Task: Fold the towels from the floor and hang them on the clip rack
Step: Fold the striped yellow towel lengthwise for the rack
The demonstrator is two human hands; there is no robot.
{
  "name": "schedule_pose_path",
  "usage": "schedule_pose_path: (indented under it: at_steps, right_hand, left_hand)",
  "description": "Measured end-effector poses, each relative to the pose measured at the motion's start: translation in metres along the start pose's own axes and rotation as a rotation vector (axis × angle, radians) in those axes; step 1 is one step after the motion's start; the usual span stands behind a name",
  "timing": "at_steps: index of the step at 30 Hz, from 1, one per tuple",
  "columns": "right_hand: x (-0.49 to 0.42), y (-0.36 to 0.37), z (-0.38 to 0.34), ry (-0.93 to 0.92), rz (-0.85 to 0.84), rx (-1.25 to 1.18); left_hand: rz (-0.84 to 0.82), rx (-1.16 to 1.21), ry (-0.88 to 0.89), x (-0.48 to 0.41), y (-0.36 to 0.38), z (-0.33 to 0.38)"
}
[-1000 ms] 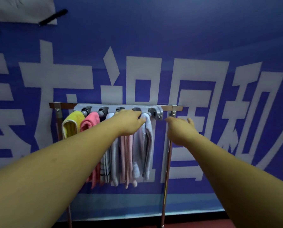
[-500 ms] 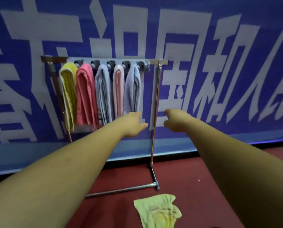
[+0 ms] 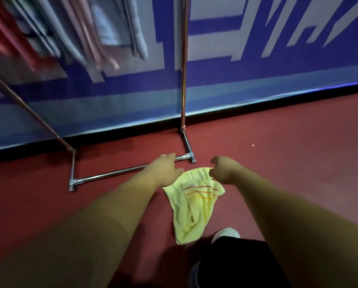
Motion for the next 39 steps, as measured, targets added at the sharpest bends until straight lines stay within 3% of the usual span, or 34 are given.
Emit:
schedule_pose_path:
  at_steps: [5, 12, 19, 22, 24, 27, 34, 39]
  right_hand:
    - [-0.066, 0.092, 0.034, 0.082, -0.169, 0.016]
    - [-0.132, 0.164, 0.090, 0.184, -0.255, 0.006]
    - [-0.184, 0.214, 0.127, 0.298, -0.227, -0.313]
    - [-0.179, 0.216, 0.122, 0.286, -0.184, -0.341]
    - [-0.175, 0.206, 0.117, 0.264, -0.085, -0.326]
    - [-0.167, 0.174, 0.093, 0.194, -0.023, -0.521]
    - [-0.100, 0.046, 0.009, -0.069, -0.272, -0.890]
    - [-0.012, -0.051, -0.037, -0.286, -0.370, -0.900]
  left_hand:
    - [-0.159, 0.006, -0.040, -0.065, 0.094, -0.027]
    - [-0.290, 0.041, -0.072, -0.124, 0.181, -0.043]
    - [-0.323, 0.061, -0.050, -0.144, 0.208, -0.059]
    - [-0.309, 0.059, -0.051, -0.148, 0.203, -0.069]
    - [-0.293, 0.053, -0.051, -0.148, 0.195, -0.071]
    - [-0.260, 0.085, -0.057, -0.144, 0.173, -0.069]
    - [-0.186, 0.283, 0.087, -0.106, 0.057, -0.029]
    - [-0.195, 0.298, 0.230, -0.044, -0.045, 0.007]
Point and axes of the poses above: each hand's wrist, its own x-axis away from the middle knuckle, its own y-axis out of the palm, z = x × y, the point moved 3 cm from there along -x, towards the middle knuckle, and after that the axes turned 6 degrees about z, right-handed, at the moved point
